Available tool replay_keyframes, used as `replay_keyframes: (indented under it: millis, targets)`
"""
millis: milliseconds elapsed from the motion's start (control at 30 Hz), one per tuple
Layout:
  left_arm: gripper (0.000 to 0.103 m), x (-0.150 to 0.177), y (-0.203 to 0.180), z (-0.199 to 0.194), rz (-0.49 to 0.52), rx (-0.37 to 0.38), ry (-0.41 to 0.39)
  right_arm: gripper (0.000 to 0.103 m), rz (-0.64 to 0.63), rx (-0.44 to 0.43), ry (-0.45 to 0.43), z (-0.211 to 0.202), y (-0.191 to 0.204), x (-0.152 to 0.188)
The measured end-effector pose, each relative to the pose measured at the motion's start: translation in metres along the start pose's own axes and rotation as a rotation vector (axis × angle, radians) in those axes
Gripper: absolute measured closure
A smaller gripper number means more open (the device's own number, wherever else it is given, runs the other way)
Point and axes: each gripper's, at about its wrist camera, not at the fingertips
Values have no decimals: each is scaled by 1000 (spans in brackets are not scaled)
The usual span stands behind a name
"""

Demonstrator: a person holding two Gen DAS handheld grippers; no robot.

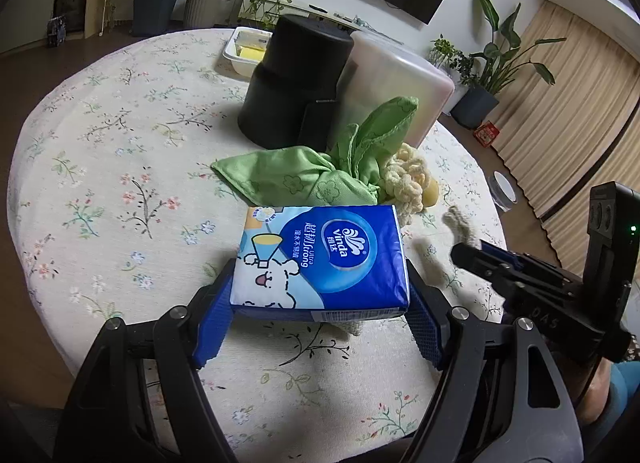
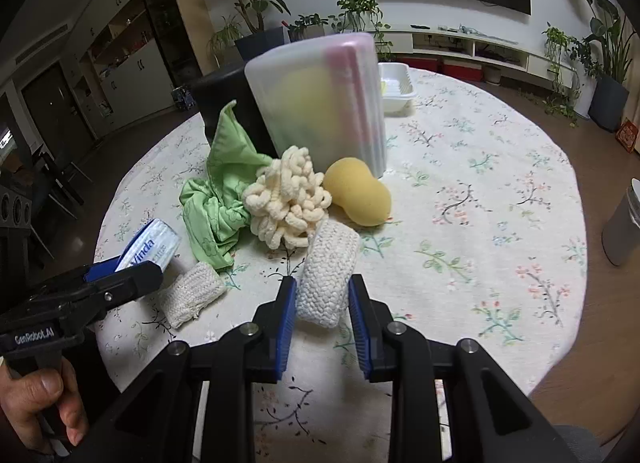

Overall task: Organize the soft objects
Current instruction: 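Carry the tissue pack and knitted sleeve over the white tray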

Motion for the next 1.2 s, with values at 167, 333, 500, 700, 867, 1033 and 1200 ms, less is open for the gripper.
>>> replay_keyframes:
  millis: [167,333,500,700,867,1033,1200]
  targets:
    - [29,-18,14,-16,5,-28,-27,74,7,20,-21,-15,-13,-9]
    - [29,-69,43,-34,16,-86,-85,74,7,88,-62,-33,-48,-39]
    - [29,-127,60,-40,54,-140,-133,74,-19,165,-105,-43,-81,-86]
    - [29,-197,59,-17,134,-162,-131,74,-50,178,-109,-24,-114,-159]
    - [29,-242,52,19,189,-137,-97,74,-120,159,-89,7,-118,-216]
    - [29,-279,36,66,260,-101,-37,74,-182,87,-30,54,-114,-263]
    - [29,-304,16,122,341,-51,56,74,-254,24,65,109,-100,-287]
Point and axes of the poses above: each gripper's, at about its wrist camera, not at the fingertips, and z roughly the way its jaws point, y to its left, x to its underside, and after that the axes turned 3 degrees about -x, right-handed
